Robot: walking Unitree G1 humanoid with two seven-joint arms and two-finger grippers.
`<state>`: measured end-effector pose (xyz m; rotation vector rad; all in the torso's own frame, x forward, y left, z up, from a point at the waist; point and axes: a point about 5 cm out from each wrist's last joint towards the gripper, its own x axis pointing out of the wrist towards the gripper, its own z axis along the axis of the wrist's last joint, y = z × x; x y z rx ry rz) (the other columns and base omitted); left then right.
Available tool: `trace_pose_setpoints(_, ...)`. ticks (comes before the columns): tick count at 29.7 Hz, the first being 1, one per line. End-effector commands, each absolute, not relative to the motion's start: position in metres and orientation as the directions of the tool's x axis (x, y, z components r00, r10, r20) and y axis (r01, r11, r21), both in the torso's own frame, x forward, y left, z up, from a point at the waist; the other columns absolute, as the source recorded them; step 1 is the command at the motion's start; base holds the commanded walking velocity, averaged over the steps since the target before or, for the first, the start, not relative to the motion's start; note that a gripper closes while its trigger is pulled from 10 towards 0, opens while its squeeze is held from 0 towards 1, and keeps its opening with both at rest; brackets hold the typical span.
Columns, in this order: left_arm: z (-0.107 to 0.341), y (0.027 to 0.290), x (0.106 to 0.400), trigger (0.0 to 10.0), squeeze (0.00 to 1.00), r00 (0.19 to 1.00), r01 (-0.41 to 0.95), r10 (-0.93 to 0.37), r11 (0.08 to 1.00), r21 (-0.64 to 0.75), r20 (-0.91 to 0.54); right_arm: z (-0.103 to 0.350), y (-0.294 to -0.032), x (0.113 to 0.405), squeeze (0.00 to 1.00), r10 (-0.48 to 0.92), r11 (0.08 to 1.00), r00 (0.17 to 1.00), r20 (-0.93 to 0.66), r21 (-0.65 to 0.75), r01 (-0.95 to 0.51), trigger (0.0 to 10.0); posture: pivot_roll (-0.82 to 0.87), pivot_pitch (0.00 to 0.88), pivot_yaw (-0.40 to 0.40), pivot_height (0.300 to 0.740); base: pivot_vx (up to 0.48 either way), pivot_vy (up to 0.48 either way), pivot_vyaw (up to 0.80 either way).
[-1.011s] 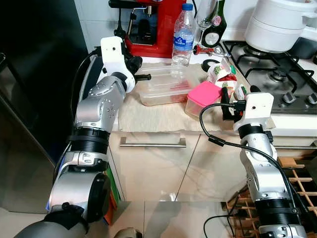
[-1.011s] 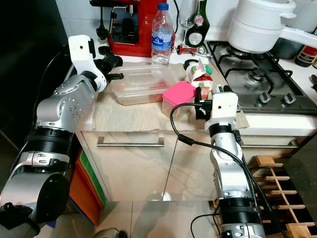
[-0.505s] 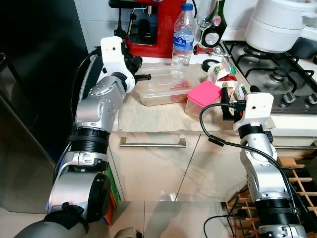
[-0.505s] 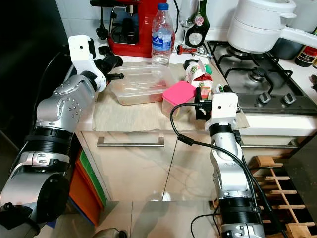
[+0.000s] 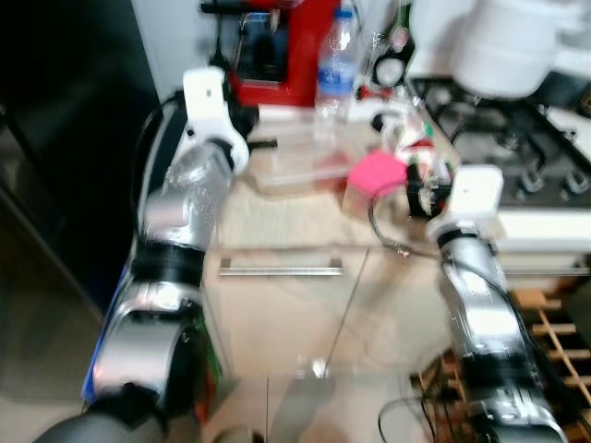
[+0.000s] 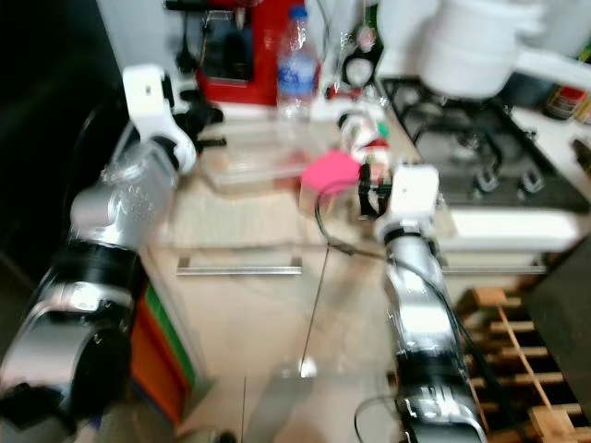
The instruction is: Restocking fridge
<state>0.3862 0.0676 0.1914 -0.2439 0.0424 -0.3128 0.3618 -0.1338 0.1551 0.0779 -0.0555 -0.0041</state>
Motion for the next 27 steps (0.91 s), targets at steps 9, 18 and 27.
trace_pose_setpoints(9,0.163,0.064,0.383,10.0,0.00,0.947,0.286,-0.311,0.931,-0.229,-0.083,0.129,-0.121,0.361,0.00,0.033,0.997,0.996,-0.081,0.066,-0.028,10.0,0.09,0.000,-0.005,0.740,0.000,0.000,0.00)
trace_pose_setpoints(18,0.166,0.063,0.384,10.0,0.00,0.953,0.288,-0.300,0.939,-0.188,-0.038,0.136,-0.126,0.363,0.00,-0.002,1.000,1.000,-0.026,0.030,0.003,10.0,0.09,0.000,-0.007,0.740,0.000,0.000,0.00)
trace_pose_setpoints(27,0.199,0.078,0.388,10.0,0.00,0.959,0.221,-0.226,0.974,0.044,0.174,0.179,-0.138,0.357,0.00,-0.072,0.983,0.948,0.311,-0.139,0.121,10.0,0.08,0.000,-0.002,0.740,0.000,0.000,0.00)
